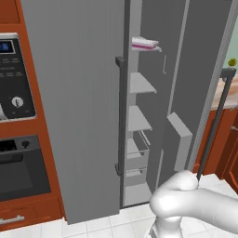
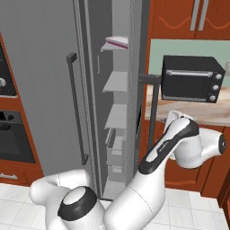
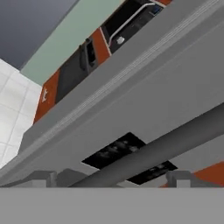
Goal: The ice cube tray has been filled with water. Take the tray and place it in the freezer to make ice. Close the freezer door after placing the tray.
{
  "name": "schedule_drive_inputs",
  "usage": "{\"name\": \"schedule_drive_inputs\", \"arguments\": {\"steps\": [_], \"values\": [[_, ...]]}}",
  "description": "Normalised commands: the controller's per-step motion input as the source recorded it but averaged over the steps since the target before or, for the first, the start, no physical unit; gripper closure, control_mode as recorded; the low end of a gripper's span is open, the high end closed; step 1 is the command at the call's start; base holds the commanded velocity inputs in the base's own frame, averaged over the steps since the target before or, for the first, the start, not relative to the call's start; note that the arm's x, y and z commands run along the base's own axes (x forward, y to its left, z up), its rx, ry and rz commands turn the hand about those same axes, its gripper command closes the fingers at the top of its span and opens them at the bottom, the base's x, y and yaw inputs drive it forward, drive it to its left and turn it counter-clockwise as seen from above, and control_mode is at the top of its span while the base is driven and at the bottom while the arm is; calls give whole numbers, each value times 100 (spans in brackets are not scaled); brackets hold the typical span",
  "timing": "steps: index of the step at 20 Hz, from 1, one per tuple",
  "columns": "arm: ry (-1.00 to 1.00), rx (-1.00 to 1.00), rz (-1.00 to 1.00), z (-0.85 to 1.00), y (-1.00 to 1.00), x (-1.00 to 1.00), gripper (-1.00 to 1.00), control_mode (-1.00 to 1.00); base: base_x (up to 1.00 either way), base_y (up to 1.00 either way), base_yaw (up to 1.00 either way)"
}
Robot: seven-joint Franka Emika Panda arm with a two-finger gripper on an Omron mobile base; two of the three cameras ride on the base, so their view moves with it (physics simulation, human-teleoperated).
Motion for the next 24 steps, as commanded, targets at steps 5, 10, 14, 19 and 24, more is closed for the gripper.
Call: {"name": "schedule_drive_inputs", "arguments": {"steps": [5, 10, 14, 19, 24], "values": [[0, 3, 8, -43, -8, 33, -100, -100, 0, 0, 0], [0, 1, 3, -30, -17, 24, -100, -100, 0, 0, 0], [0, 0, 0, -23, -27, 25, -100, -100, 0, 0, 0], [0, 0, 1, -29, -16, 44, -100, -100, 0, 0, 0], [0, 2, 9, -43, 0, 71, -100, -100, 0, 0, 0]]}}
